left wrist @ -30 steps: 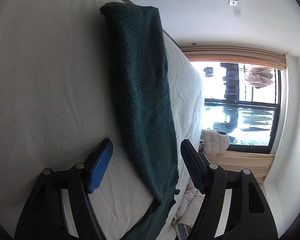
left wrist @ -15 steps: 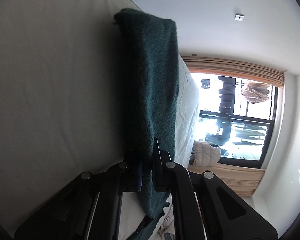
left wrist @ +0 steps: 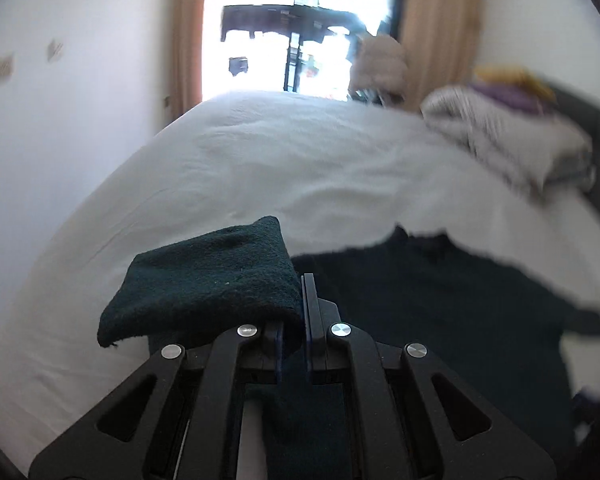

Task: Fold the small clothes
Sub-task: 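Lay the sleeve across the sweater body with the left gripper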

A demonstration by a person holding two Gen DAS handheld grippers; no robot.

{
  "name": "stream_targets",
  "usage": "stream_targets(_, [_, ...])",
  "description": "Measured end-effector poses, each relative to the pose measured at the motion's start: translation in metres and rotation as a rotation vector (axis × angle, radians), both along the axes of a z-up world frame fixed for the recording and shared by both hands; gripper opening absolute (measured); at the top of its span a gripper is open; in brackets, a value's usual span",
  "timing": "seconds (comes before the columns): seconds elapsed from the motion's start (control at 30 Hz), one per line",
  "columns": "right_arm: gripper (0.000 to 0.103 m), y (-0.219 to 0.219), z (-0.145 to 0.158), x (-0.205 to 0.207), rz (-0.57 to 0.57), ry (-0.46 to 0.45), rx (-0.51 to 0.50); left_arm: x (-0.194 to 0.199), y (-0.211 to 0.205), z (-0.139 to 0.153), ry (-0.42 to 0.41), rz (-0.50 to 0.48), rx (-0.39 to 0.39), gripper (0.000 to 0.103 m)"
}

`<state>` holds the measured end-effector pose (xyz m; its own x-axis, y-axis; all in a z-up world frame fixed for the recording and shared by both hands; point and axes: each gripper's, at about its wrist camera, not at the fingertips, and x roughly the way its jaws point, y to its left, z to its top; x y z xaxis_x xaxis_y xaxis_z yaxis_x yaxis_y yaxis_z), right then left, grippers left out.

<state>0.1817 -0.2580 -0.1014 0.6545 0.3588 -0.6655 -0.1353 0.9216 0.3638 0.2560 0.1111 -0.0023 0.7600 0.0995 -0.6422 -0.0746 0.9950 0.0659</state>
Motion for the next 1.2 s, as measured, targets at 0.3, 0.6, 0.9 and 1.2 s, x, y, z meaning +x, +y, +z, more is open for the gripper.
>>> stream_targets(0.3, [0.074,-0.016,0.014,0.044,0.031,-0.023,-0.057,-0.049,-0.141,-0.108,0.126,-0.247,0.513,0.006])
stream_targets(0.6, [0.085,0.117,0.087,0.105,0.44,-0.114,-0.239,-0.057,-0.155,-0.141,0.134,-0.302,0.646,0.006])
stream_targets(0.9, [0.08,0.313,0.055,0.119,0.869,0.058,-0.658,-0.059,-0.162,-0.158,0.139,-0.32,0.675,0.004])
stream_targets(1.2, [0.079,0.363,-0.006,0.124,0.916,0.179,-0.891,-0.051,-0.165,-0.165,0.115,-0.322,0.725,0.002])
